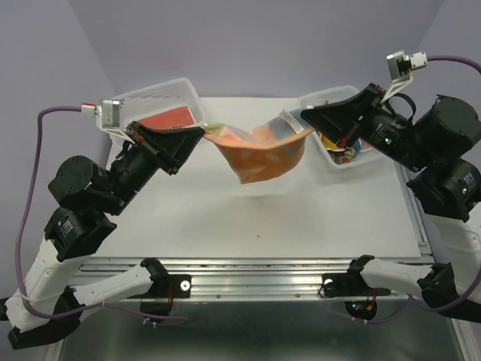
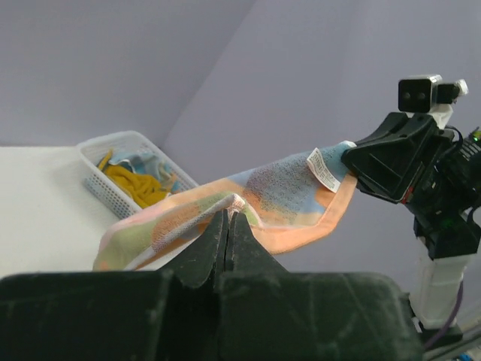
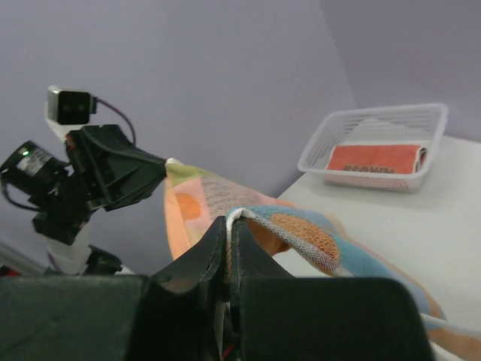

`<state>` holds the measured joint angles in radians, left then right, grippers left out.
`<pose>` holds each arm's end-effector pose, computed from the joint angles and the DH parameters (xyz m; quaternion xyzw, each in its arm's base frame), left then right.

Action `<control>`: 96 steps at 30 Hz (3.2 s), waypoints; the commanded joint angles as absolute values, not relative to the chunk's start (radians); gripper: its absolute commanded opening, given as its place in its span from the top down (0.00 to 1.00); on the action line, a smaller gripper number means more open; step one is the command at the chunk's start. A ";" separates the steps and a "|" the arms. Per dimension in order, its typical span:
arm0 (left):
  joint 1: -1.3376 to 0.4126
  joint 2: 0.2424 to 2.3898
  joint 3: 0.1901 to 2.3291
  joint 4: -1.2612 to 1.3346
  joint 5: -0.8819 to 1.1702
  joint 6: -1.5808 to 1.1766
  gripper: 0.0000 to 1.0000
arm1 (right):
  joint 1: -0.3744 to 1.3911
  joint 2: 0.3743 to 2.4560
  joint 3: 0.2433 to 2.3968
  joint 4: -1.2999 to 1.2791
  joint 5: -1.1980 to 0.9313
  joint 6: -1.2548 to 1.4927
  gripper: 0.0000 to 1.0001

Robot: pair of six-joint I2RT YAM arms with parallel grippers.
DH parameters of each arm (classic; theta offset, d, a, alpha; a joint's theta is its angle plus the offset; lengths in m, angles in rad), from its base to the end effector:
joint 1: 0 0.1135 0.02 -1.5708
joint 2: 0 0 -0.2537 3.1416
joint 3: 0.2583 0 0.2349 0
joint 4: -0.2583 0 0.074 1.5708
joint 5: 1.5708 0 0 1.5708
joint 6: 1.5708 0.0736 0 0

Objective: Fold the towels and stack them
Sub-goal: Flatten out the crumpled towel, then fold the towel

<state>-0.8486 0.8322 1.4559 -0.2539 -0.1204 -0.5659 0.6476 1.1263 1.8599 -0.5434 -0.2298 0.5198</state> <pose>0.0963 -0.0959 0.5356 0.0303 0.5654 -0.5093 0.6481 0.1354 0.1234 0.5667 -0.1286 0.6256 0.4831 0.5989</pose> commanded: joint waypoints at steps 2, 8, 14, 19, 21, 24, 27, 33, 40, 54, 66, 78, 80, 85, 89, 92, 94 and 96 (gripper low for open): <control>-0.844 0.830 1.464 -0.193 0.072 -0.572 1.00 | 0.644 1.078 1.849 -0.505 -0.485 0.633 0.98; -0.844 0.767 1.396 -0.163 0.095 -0.611 1.00 | 0.643 0.980 1.723 -0.456 -0.428 0.710 0.96; -0.844 0.764 1.359 -0.164 -0.036 -0.597 1.00 | 0.644 0.907 1.617 -0.437 -0.173 0.678 0.96; -0.844 0.821 1.298 -0.170 -0.276 -0.583 1.00 | 0.643 0.922 1.421 -0.387 0.134 0.647 0.96; -0.844 0.876 1.276 -0.155 -0.375 -0.568 1.00 | 0.643 0.946 1.372 -0.364 0.233 0.641 0.96; -0.720 0.978 1.227 -0.117 -0.391 -0.572 1.00 | 0.644 1.026 1.306 -0.299 0.403 0.621 0.96; -0.556 1.107 1.194 -0.031 -0.233 -0.591 1.00 | 0.637 1.150 1.310 -0.272 0.557 0.601 0.96; -0.423 1.394 1.257 0.129 -0.157 -0.499 1.00 | 0.441 1.438 1.333 -0.106 0.369 0.577 0.96; -0.354 1.707 1.437 0.107 -0.127 -0.468 1.00 | 0.347 1.729 1.403 0.014 0.137 0.563 0.98; -0.368 1.576 1.079 0.199 -0.018 -0.506 1.00 | 0.336 1.593 1.209 -0.107 0.054 0.633 0.97; -0.581 1.171 0.618 0.212 -0.163 -0.707 1.00 | 0.341 1.298 0.714 -0.049 -0.187 0.718 0.96; -0.702 1.008 0.387 0.192 -0.161 -0.850 1.00 | 0.348 1.108 0.520 -0.072 -0.270 0.738 0.92; -0.713 1.005 0.368 0.190 -0.163 -0.862 1.00 | 0.347 1.104 0.503 -0.069 -0.284 0.739 0.91; -0.730 0.996 0.345 0.172 -0.149 -0.873 1.00 | 0.347 1.120 0.407 -0.023 -0.357 0.730 0.87; -0.750 0.983 0.324 0.160 -0.124 -0.882 1.00 | 0.348 1.121 0.362 -0.025 -0.385 0.719 0.80; -0.753 0.985 0.314 0.121 -0.094 -0.897 0.96 | 0.348 1.091 0.336 -0.043 -0.431 0.706 0.66; -0.755 0.977 0.321 0.049 -0.086 -0.907 0.63 | 0.350 1.066 0.327 -0.086 -0.439 0.684 0.51; -0.761 0.954 0.321 0.012 -0.080 -0.913 0.47 | 0.348 1.037 0.327 -0.126 -0.433 0.666 0.39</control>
